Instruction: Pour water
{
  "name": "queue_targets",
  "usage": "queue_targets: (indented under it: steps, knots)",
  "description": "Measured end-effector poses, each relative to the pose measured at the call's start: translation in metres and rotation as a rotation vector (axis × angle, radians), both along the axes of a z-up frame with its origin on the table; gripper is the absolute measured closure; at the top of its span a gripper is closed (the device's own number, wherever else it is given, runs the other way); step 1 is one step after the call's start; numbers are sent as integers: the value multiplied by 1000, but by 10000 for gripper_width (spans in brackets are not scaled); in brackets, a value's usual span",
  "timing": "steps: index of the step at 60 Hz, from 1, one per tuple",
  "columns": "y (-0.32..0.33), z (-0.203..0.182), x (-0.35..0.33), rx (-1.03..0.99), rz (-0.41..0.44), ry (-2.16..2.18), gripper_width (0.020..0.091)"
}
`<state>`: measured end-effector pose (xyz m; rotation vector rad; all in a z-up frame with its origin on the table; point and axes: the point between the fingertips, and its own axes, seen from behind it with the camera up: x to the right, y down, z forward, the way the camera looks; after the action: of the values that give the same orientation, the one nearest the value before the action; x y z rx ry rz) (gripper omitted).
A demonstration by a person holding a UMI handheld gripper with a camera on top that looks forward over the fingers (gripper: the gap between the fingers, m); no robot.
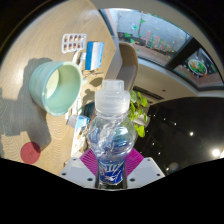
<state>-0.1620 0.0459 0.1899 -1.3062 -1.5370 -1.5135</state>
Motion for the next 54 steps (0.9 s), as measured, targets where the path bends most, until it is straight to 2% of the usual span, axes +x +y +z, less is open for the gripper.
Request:
queue_targets:
  steps: [9, 19, 25, 35, 45, 52, 54]
  knots:
    - [-24, 18, 16, -21, -109, 608, 794]
    - [-51, 29, 32, -44, -189, 1212, 792]
    - [-60, 5, 44, -89, -254, 1481, 792]
    - [-72, -48, 66, -121, -344, 1693, 790]
    - [-78, -89, 76, -131, -382, 1794, 775]
    - [-87, -119, 80, -139, -427, 1829, 735]
    - [-86, -112, 81, -98, -386, 1862, 727]
